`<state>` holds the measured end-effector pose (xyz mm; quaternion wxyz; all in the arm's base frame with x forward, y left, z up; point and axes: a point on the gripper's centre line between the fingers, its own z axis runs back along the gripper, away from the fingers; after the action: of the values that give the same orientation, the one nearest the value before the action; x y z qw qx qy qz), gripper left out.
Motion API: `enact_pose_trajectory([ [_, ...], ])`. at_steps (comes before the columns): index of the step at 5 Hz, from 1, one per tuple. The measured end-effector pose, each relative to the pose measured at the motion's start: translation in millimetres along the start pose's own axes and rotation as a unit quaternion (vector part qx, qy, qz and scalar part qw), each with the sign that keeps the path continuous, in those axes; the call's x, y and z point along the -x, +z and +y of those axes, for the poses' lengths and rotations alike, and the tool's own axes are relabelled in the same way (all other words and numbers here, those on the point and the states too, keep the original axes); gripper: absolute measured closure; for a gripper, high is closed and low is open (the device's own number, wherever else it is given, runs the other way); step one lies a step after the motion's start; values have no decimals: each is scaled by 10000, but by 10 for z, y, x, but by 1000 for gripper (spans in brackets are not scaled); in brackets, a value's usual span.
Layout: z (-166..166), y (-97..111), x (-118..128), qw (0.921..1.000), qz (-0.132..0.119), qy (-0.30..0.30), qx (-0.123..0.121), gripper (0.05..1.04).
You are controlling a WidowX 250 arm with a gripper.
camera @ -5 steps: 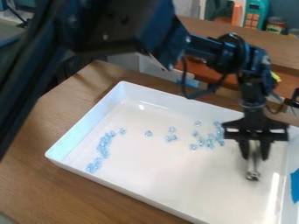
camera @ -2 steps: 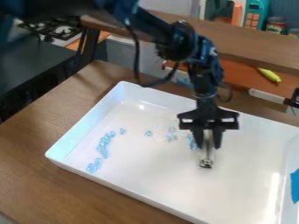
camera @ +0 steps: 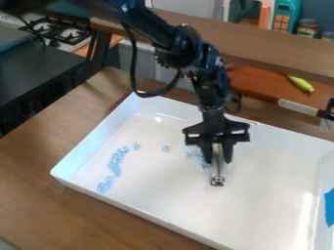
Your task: Sweep into pile
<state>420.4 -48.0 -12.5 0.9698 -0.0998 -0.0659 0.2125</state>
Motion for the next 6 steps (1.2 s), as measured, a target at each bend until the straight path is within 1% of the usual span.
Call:
enact_pose_trajectory([
  [2,128,-1,-34,9996,-159,162,-158,704],
  [3,447,79,-79,9985,-147,427,-297,704],
  [4,702,145,-16,9977,-85,472,-472,704],
  [5,917,193,22,9963,-101,505,-688,704],
  [6,1201,269,70,9924,-164,526,-1097,704],
])
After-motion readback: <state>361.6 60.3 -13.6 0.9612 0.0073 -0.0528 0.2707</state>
